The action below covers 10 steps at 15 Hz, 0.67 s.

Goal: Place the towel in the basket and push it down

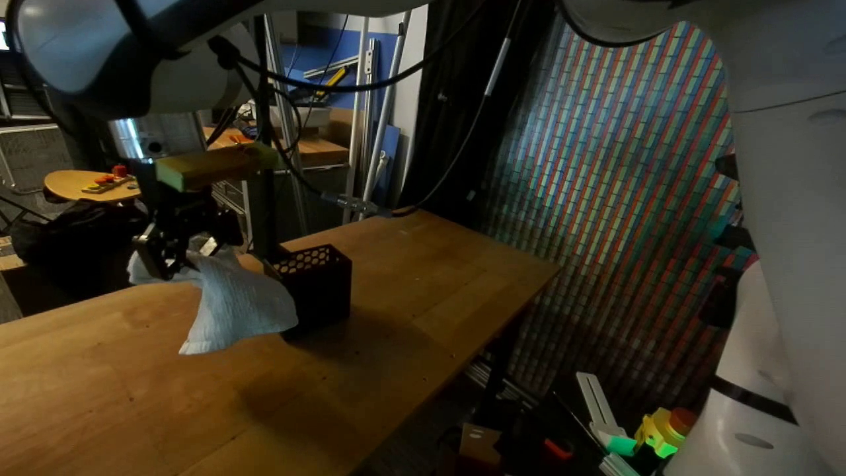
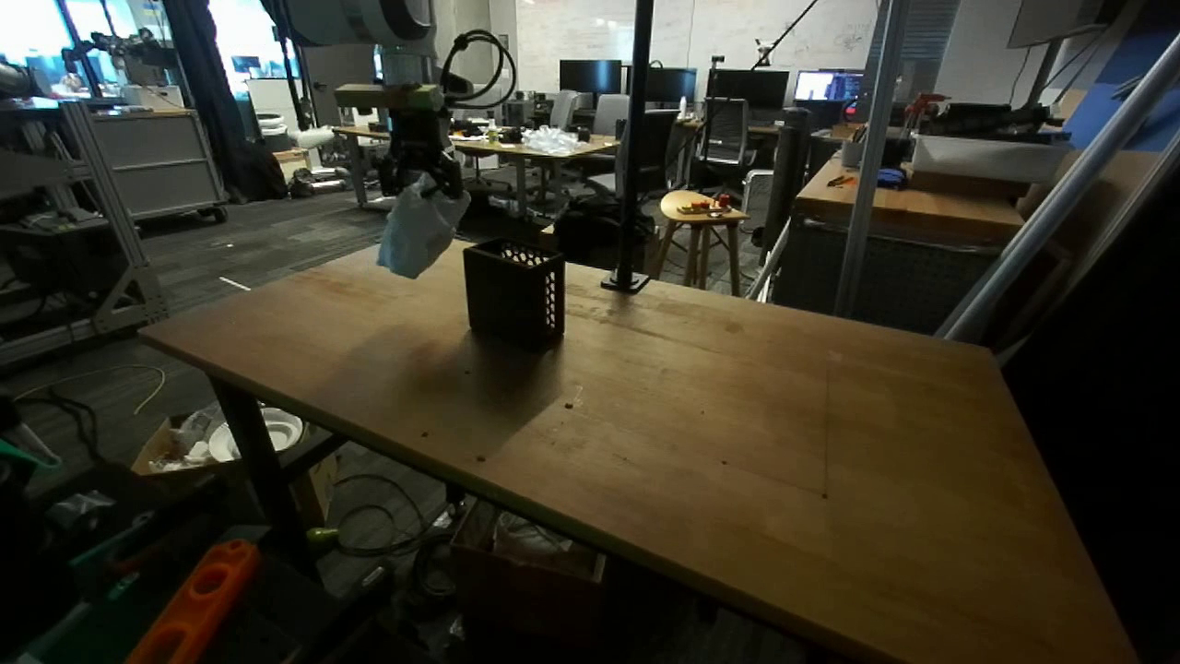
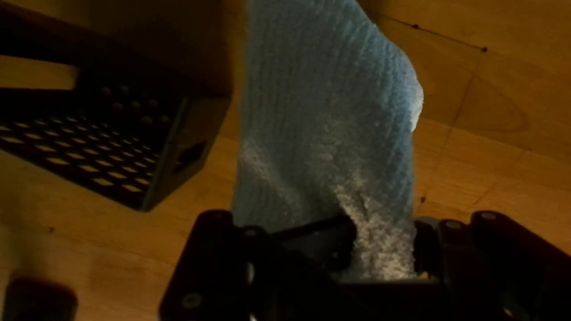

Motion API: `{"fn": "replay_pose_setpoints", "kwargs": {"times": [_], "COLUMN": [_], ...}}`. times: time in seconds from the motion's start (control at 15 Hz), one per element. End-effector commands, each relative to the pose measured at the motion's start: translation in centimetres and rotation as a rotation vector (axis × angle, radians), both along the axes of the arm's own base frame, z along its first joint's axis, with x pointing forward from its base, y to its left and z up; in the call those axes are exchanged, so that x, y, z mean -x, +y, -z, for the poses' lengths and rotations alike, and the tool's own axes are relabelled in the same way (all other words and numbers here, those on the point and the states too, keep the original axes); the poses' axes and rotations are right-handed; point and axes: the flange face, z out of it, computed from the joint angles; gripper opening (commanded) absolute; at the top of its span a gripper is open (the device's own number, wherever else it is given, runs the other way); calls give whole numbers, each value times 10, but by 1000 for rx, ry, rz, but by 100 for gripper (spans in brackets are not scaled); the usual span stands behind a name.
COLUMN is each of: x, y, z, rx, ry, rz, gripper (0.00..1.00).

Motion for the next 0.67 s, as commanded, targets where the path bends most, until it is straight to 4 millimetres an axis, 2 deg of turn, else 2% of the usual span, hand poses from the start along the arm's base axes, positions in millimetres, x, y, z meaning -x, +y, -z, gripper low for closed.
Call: {"fn": "replay_pose_setpoints", "kwargs": {"times": [0.0,0.33,0.6], "x": [4,-4,-8], "y": [-49,-124,-163], "z": [-33,-55,-57], "rx": [8,30,46], "ry": [-6,-36,-43], "rz": [131,269,309], "gripper": [0,0,0]}}
